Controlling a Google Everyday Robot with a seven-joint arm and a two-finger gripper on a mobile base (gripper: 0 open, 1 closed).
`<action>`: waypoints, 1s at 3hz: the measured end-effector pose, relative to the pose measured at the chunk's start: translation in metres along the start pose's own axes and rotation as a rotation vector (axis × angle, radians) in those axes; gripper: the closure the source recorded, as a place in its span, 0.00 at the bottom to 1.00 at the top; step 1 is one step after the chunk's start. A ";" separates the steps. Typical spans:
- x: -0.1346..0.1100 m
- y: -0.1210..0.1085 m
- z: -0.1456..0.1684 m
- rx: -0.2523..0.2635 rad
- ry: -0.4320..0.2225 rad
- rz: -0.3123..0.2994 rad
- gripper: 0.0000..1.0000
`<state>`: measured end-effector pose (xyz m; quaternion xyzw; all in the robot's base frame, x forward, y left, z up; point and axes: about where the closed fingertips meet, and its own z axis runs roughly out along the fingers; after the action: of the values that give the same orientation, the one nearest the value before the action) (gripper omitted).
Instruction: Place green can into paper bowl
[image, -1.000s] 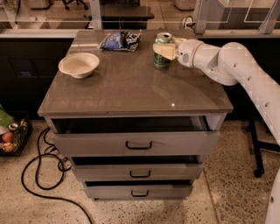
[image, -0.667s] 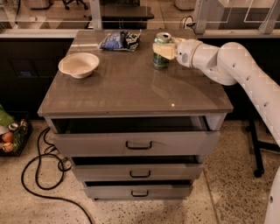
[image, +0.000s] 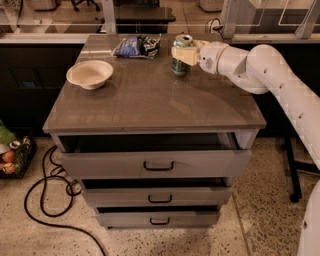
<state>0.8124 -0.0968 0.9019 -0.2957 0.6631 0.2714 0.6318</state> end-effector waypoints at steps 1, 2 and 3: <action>-0.030 0.023 0.020 -0.060 -0.011 -0.019 1.00; -0.056 0.053 0.042 -0.103 -0.009 -0.029 1.00; -0.070 0.091 0.070 -0.158 0.002 -0.034 1.00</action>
Offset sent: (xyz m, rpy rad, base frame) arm -0.0165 0.1079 0.0829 -0.0205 -0.0275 0.1468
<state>0.7953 0.0195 0.9668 -0.3561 0.6350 0.3118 0.6105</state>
